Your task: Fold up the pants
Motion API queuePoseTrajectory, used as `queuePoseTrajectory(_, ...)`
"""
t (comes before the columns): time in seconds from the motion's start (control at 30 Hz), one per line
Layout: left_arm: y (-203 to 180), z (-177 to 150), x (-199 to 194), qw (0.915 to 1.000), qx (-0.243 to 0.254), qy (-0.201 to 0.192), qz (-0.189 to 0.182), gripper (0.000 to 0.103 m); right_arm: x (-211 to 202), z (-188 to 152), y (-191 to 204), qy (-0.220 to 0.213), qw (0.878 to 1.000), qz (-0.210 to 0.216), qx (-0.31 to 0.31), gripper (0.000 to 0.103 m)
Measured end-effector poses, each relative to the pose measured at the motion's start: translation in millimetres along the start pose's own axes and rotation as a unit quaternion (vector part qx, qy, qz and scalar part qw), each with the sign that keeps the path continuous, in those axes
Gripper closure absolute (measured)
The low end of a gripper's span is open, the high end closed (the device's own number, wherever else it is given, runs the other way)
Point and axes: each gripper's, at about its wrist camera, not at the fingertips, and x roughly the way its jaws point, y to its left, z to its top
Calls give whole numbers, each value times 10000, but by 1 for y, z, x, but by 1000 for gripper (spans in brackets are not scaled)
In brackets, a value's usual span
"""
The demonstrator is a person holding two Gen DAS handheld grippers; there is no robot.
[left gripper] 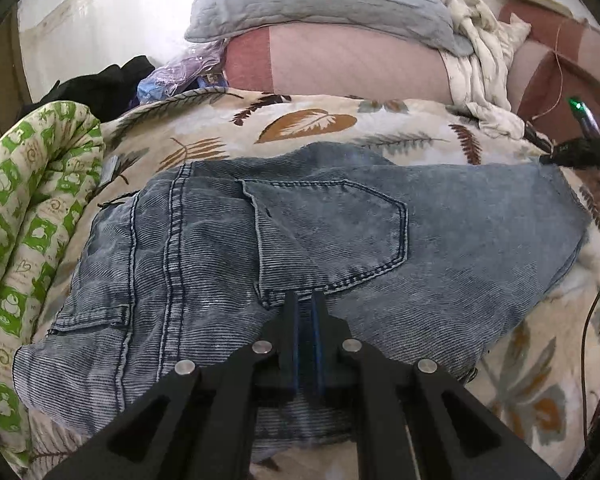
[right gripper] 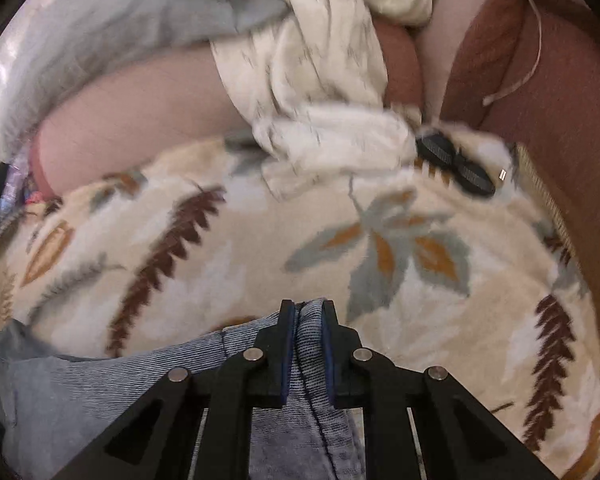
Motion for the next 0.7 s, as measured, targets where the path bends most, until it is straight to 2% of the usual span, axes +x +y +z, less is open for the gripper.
queuePoseTrajectory(0.03, 0, 0, 1, 10000, 8, 13, -4, 95, 6, -5, -2, 61, 10000, 50, 39, 87)
queuePoseTrajectory(0.1, 0, 0, 1, 10000, -15, 39, -8, 96, 1, -14, -11, -111, 9994, 201, 257, 85)
queuePoseTrajectory(0.23, 2, 0, -1, 10000, -78, 45, -38, 95, -44, -28, -26, -605, 9961, 475, 438, 84)
queuePoseTrajectory(0.33, 3, 1, -6, 9999, -121, 36, -85, 95, -66, -48, -21, -316, 9975, 626, 122, 84)
queuePoseTrajectory(0.4, 6, 1, -5, 9997, -199, 117, -116, 95, -70, -65, -10, -47, 9984, 553, -115, 84)
queuePoseTrajectory(0.5, 9, 0, -5, 9990, -347, 196, -178, 95, -67, -86, -2, 142, 9970, 741, -192, 84)
queuePoseTrajectory(0.6, 9, -2, -7, 9991, -337, 224, -112, 95, -57, -99, 7, 369, 9972, 611, -224, 84)
queuePoseTrajectory(0.7, 8, -6, -5, 9990, -287, 332, -104, 95, -46, -111, 8, 622, 9972, 302, -267, 84)
